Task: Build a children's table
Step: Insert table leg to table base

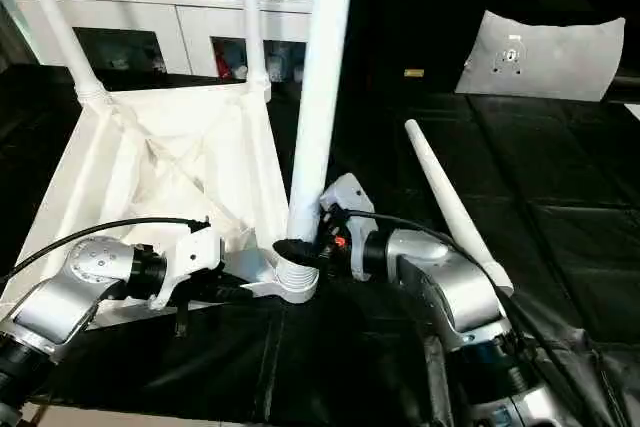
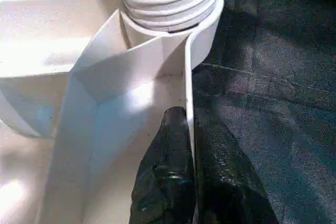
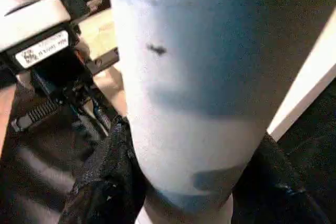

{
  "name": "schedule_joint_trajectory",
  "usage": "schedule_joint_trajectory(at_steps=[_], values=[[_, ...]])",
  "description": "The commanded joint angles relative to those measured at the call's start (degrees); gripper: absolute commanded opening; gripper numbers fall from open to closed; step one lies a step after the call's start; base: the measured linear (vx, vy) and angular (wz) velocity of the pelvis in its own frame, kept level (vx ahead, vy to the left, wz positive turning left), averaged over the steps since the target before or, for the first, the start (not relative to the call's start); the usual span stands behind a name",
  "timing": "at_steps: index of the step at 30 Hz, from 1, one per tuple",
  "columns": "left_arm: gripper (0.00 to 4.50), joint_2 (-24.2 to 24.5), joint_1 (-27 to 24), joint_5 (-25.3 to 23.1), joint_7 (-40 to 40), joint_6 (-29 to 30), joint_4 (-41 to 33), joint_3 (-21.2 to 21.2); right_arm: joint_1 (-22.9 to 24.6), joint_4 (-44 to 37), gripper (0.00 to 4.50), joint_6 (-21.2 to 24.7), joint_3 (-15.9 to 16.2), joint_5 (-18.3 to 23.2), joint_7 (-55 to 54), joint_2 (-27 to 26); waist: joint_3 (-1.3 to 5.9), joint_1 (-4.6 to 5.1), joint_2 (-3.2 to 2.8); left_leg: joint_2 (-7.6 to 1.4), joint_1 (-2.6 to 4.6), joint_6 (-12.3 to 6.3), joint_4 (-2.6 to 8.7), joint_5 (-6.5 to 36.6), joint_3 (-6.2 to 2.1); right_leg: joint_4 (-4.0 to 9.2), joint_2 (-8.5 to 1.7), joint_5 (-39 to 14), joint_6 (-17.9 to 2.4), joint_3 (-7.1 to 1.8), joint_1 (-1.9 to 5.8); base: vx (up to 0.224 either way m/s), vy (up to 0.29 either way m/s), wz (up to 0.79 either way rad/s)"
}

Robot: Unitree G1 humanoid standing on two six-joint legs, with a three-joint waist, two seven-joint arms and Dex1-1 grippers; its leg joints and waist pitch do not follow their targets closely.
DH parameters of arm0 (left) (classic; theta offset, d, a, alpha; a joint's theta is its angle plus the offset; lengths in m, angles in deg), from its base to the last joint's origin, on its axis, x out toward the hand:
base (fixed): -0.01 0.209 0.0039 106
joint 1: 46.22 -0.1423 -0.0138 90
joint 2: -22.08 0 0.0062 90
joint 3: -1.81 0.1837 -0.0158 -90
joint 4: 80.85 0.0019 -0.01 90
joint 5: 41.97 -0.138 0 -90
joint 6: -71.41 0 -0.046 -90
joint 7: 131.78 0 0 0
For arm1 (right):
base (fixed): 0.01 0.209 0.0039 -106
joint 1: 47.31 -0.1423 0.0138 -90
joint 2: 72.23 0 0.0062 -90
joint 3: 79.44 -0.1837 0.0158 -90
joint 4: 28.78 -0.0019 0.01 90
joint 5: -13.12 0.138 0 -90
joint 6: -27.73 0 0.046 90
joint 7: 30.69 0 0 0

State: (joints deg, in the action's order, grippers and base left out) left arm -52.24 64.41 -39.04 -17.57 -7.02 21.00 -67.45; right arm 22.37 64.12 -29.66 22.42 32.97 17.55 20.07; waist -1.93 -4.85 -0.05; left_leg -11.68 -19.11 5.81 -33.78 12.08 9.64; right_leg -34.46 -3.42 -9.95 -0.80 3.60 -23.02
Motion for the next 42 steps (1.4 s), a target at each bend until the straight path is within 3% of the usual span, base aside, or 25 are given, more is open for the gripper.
schedule_joint_trajectory(at_steps=[1, 8, 9, 12, 16, 20, 26, 33, 42], values=[[0.0, -1.28, -0.38, 2.92, 0.3, 0.63, -0.92, -0.72, 1.81, 2.13, 1.91, 0.13, -0.42, 0.35, -0.12, -0.17, 2.53, 0.28, 0.42, -1.13, -0.41, -0.58, 4.2, 10.39, -0.06, 4.63, -4.03, -22.01, -6.37, -2.79, 2.38, 0.0, 0.0, 0.0], [0.0, -2.38, -0.67, 3.83, 1.82, 2.13, -1.16, -2.79, 5.34, 4.59, 1.91, -5.73, -4.52, 2.14, -0.85, -2.48, 2.4, 0.42, 0.53, -1.03, -0.4, -0.91, 4.28, 11.8, -0.08, 5.16, -4.07, -25.41, -5.54, -2.67, 2.27, 0.0, 0.0, 0.0], [0.0, -2.37, -0.64, 3.79, 1.82, 2.22, -1.19, -2.82, 5.67, 4.58, 1.91, -6.0, -4.7, 2.4, -0.72, -2.64, 2.41, 0.25, 0.01, -0.98, -0.41, -0.83, 4.33, 11.9, -0.22, 5.1, -4.1, -25.61, -5.47, -2.64, 2.31, 0.0, 0.0, 0.0], [0.0, -2.82, -0.67, 3.83, 2.29, 2.81, -1.57, -3.22, 7.4, 4.59, 1.91, -8.17, -4.53, 2.16, -0.01, -2.7, 2.37, 0.3, 0.48, -1.06, -0.43, -1.02, 4.41, 11.99, -0.18, 5.22, -4.04, -25.73, -5.27, -2.62, 2.23, 0.0, 0.0, 0.0], [0.0, -3.15, -0.97, 3.13, 2.41, 3.36, -2.29, -2.97, 8.62, 6.14, 1.91, -14.19, -1.35, -2.21, 1.71, -0.63, 2.46, 0.23, 0.52, -1.13, -0.6, -1.31, 4.42, 11.22, -0.21, 5.0, -4.07, -24.52, -5.57, -2.61, 2.36, 0.0, 0.0, 0.0], [0.0, -2.72, -0.77, 1.75, 1.83, 2.89, -2.31, -1.85, 7.12, 10.3, 1.91, -20.29, 5.46, -10.85, 3.57, 3.52, 2.28, 0.42, 0.4, -1.06, -0.62, -1.52, 4.42, 11.9, -0.14, 5.1, -3.93, -24.78, -5.73, -2.58, 2.32, 0.0, 0.0, 0.0], [0.0, -1.2, -0.23, -0.95, 1.18, 1.37, -1.71, -0.34, 3.41, 13.07, 1.91, -20.08, 7.73, -12.29, 6.27, 3.68, 2.1, 0.93, 0.65, -0.97, -0.22, -1.41, 4.61, 15.99, -0.45, 5.88, -3.9, -31.16, -3.88, -2.35, 1.94, 0.0, 0.0, 0.0], [0.0, -0.56, 0.88, -1.8, -0.64, -0.63, -1.0, 0.48, 1.21, 16.02, 1.91, -19.86, 10.6, -11.96, 10.82, 4.22, 1.84, 1.75, 0.78, -1.06, -0.08, -1.49, 4.77, 18.53, -0.66, 6.11, -3.88, -31.77, -4.08, -2.33, 1.66, 0.0, 0.0, 0.0], [0.0, -1.13, 7.66, 0.01, -6.44, -2.92, 2.49, 0.62, -0.11, 17.3, 1.91, -15.57, 12.03, -9.71, 16.43, 3.95, -0.11, 1.79, 1.12, -1.17, -0.09, -2.0, 5.51, 19.72, -0.72, 6.31, -3.79, -31.23, -4.79, -2.66, 1.1, 0.0, 0.0, 0.0]])
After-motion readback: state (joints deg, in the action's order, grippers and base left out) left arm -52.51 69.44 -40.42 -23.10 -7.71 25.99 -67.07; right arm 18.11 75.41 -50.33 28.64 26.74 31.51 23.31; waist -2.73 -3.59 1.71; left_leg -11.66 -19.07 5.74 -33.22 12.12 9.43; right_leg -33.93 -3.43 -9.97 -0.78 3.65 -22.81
